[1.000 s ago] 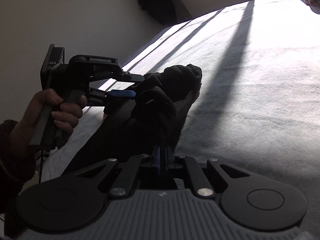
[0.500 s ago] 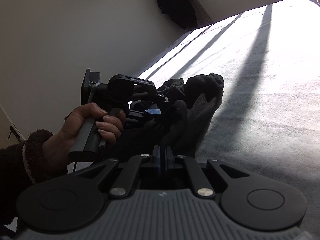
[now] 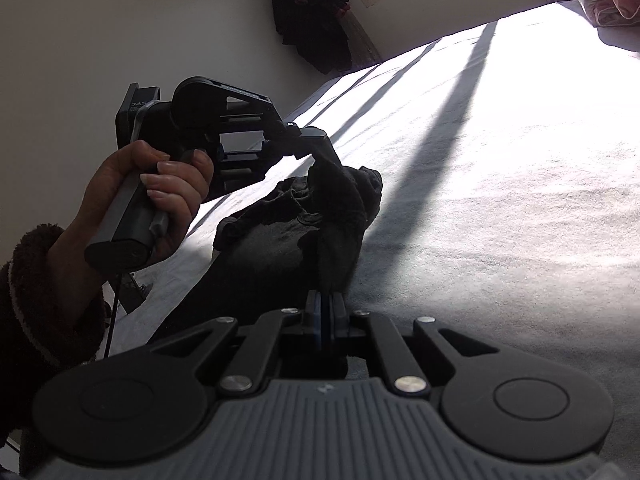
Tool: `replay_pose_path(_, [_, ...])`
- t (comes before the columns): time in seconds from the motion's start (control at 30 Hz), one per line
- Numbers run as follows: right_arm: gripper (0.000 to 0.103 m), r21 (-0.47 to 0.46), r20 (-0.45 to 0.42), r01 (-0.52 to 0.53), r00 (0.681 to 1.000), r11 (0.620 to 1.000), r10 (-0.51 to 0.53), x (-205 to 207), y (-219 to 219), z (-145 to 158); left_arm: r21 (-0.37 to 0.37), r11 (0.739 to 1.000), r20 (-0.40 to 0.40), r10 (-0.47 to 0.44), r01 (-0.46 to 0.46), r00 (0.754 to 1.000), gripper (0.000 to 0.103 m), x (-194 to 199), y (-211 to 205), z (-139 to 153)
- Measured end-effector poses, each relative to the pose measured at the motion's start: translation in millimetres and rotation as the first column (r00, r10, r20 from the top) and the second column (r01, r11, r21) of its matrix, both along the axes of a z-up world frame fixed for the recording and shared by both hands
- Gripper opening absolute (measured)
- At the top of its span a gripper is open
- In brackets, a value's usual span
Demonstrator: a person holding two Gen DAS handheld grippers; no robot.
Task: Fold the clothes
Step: 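Lift the T-shirt hem with both tools and fold it toward the collar, then open both tools and release the folded hem onto the T-shirt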
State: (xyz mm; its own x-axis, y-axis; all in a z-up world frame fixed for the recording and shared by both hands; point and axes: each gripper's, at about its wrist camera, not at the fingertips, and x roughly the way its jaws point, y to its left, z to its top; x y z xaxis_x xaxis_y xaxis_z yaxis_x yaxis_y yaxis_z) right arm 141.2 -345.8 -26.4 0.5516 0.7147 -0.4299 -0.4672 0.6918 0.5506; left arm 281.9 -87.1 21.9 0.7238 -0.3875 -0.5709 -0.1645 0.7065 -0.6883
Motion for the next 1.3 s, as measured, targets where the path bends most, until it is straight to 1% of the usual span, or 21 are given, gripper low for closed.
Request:
replay_pose_path(0.1, [0.006, -0.022, -0.023, 0.031, 0.999, 0.999, -0.032, 0.6, -6.4, 0.1, 0.005, 0.999, 0.005, -0.043, 0.043, 0.999, 0.002, 6.9, -26.0, -3.7])
replay_pose_path(0.23, [0.005, -0.061, -0.055, 0.085, 0.995, 0.995, -0.088, 4.6, -12.4, -3.1, 0.0, 0.995, -0.014, -0.095, 0.095, 0.995, 0.002, 14.2, -59.9, -16.0])
replay_pose_path(0.33, [0.005, -0.091, -0.076, 0.117, 0.989, 0.989, -0.124, 8.4, -14.3, -6.9, 0.046, 0.986, -0.017, -0.161, 0.161, 0.987, 0.003, 19.6, -83.1, -24.0])
replay_pose_path(0.43, [0.005, -0.109, -0.09, 0.135, 0.985, 0.985, -0.145, 10.6, -14.2, -11.7, 0.103, 0.966, -0.034, -0.233, 0.235, 0.972, 0.007, 25.1, -101.8, -32.0])
replay_pose_path(0.47, [0.005, -0.111, -0.092, 0.14, 0.984, 0.984, -0.15, 11.3, -14.1, -12.7, 0.117, 0.962, -0.037, -0.243, 0.246, 0.969, 0.015, 24.9, -103.7, -33.1])
replay_pose_path(0.5, [0.005, -0.106, -0.088, 0.147, 0.984, 0.983, -0.156, 11.4, -14.6, -12.4, 0.13, 0.958, -0.04, -0.253, 0.256, 0.967, 0.026, 24.7, -105.5, -34.1])
replay_pose_path(0.53, [0.006, -0.1, -0.081, 0.155, 0.983, 0.983, -0.163, 11.1, -15.3, -11.6, 0.144, 0.953, -0.043, -0.263, 0.267, 0.964, 0.032, 24.6, -107.3, -35.2])
replay_pose_path(0.57, [0.008, -0.094, -0.074, 0.162, 0.983, 0.982, -0.169, 10.9, -16.0, -10.8, 0.152, 0.951, -0.035, -0.267, 0.27, 0.963, 0.044, 22.8, -106.4, -34.2])
replay_pose_path(0.6, [0.016, -0.085, -0.062, 0.171, 0.982, 0.982, -0.177, 8.2, -17.7, -9.7, 0.159, 0.949, -0.022, -0.271, 0.271, 0.962, 0.051, 19.9, -103.7, -32.0])
replay_pose_path(0.63, [0.016, -0.076, -0.054, 0.177, 0.982, 0.981, -0.182, 6.8, -18.9, -9.0, 0.166, 0.947, -0.013, -0.276, 0.274, 0.961, 0.053, 16.9, -100.5, -29.8])
replay_pose_path(0.7, [0.016, -0.056, -0.046, 0.187, 0.981, 0.981, -0.19, 5.8, -20.3, -9.2, 0.182, 0.944, 0.001, -0.28, 0.275, 0.96, 0.061, 9.8, -91.0, -25.1])
replay_pose_path(0.73, [0.018, -0.046, -0.047, 0.193, 0.98, 0.98, -0.195, 4.6, -20.8, -10.2, 0.192, 0.943, 0.006, -0.278, 0.272, 0.961, 0.062, 5.8, -85.2, -22.5])
replay_pose_path(0.77, [0.027, -0.042, -0.049, 0.2, 0.978, 0.979, -0.202, 4.9, -20.9, -11.4, 0.201, 0.942, 0.011, -0.276, 0.269, 0.961, 0.062, 1.7, -79.3, -19.8])
replay_pose_path(0.8, [0.039, -0.048, -0.051, 0.21, 0.976, 0.977, -0.212, 6.3, -20.2, -12.7, 0.212, 0.942, 0.016, -0.271, 0.262, 0.962, 0.063, -3.2, -72.3, -17.3])
replay_pose_path(0.83, [0.041, -0.06, -0.051, 0.217, 0.974, 0.974, -0.221, 8.2, -19.0, -12.5, 0.222, 0.941, 0.02, -0.265, 0.254, 0.964, 0.064, -8.6, -64.7, -14.9])
replay_pose_path(0.93, [0.041, -0.117, -0.033, 0.241, 0.969, 0.963, -0.246, 17.0, -15.0, -7.5, 0.255, 0.939, 0.034, -0.248, 0.232, 0.968, 0.066, -28.4, -35.3, -7.8])
replay_pose_path(1.03, [0.041, -0.144, -0.012, 0.268, 0.962, 0.953, -0.273, 15.4, -7.8, -0.5, 0.312, 0.923, 0.045, -0.251, 0.225, 0.967, 0.069, -49.0, -3.0, -1.4])
replay_pose_path(1.1, [0.043, -0.152, -0.011, 0.291, 0.955, 0.945, -0.296, 13.6, -1.3, 4.2, 0.36, 0.906, 0.057, -0.259, 0.223, 0.964, 0.072, -62.0, 18.0, 0.9])
replay_pose_path(1.2, [0.046, -0.168, -0.012, 0.32, 0.945, 0.933, -0.326, 11.3, 9.9, 11.1, 0.428, 0.879, 0.068, -0.266, 0.212, 0.962, 0.073, -79.6, 48.8, 0.5])
replay_pose_path(1.3, [0.051, -0.231, -0.011, 0.316, 0.945, 0.92, -0.327, 7.2, 30.8, 20.4, 0.479, 0.851, 0.053, -0.273, 0.216, 0.961, 0.073, -93.6, 76.7, -4.9])
